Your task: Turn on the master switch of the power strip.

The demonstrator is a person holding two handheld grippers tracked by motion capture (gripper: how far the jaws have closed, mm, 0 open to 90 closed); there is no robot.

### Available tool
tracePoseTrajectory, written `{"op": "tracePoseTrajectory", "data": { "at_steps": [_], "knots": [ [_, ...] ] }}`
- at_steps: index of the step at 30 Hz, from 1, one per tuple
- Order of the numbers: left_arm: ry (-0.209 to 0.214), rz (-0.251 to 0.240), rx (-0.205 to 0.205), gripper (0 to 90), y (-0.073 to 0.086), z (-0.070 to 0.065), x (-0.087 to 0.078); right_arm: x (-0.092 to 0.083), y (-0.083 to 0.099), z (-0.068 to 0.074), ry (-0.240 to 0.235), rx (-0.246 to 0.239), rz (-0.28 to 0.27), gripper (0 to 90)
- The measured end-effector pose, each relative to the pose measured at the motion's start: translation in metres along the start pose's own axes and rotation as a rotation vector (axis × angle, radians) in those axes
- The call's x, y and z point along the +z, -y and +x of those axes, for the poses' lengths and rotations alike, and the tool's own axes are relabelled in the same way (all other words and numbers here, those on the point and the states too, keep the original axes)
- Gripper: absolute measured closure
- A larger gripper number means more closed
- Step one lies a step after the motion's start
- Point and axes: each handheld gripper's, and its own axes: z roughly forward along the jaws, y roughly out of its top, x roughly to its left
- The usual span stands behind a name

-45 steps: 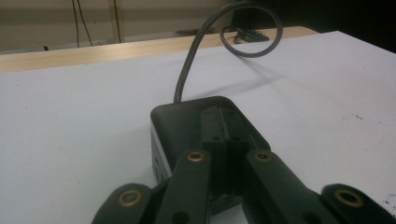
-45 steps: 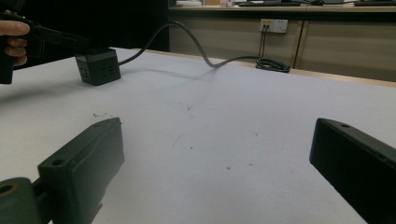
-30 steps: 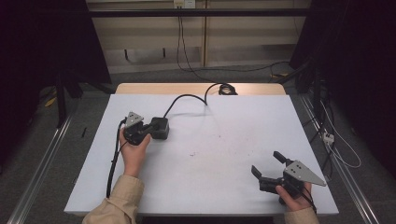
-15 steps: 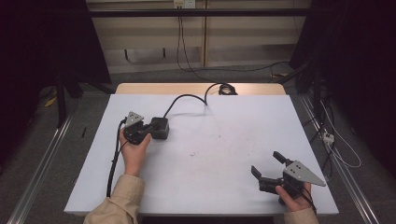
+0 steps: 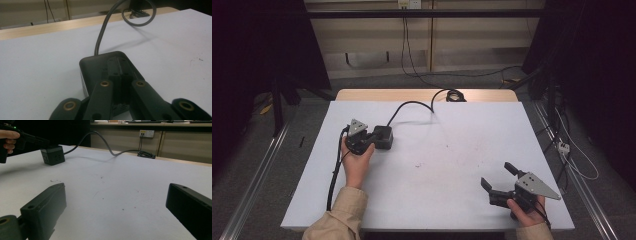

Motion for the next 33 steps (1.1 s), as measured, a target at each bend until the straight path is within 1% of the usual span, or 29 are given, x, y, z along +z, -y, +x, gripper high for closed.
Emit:
{"op": "tracePoseTrajectory", "data": {
  "at_steps": [6, 8, 10, 12, 15, 24, 33],
  "knots": [
    [-0.008, 0.005, 0.003, 90.0, -0.0004, -0.0011, 0.0, 0.0, 0.0, -0.0002, 0.0, 0.002, -0.001, 2.1],
    [-0.005, 0.003, -0.005, 90.0, -0.0002, -0.0006, 0.0001, 0.0, -0.0001, 0.0003, -0.001, 0.006, -0.002, 2.2],
    [-0.01, 0.005, 0.001, 90.0, -0.0004, -0.0012, 0.0002, -0.0001, -0.0001, 0.0003, -0.001, 0.007, -0.002, 2.2],
    [-0.026, 0.012, 0.028, 90.0, -0.001, -0.0031, 0.0004, -0.0003, -0.0001, 0.0, -0.001, 0.002, -0.004, 2.2],
    [-0.012, 0.009, 0.008, 90.0, 0.0, -0.0011, 0.0006, 0.0, -0.0001, 0.0001, 0.0, 0.006, -0.004, 2.1],
    [-0.024, 0.013, 0.025, 90.0, -0.0005, -0.0027, 0.0006, 0.0003, 0.0001, 0.0004, -0.005, 0.003, -0.001, 2.2],
    [-0.021, 0.015, 0.013, 90.0, -0.0007, -0.0023, 0.0006, 0.0002, 0.0003, 0.0, -0.002, 0.003, -0.001, 2.2]
  ]
}}
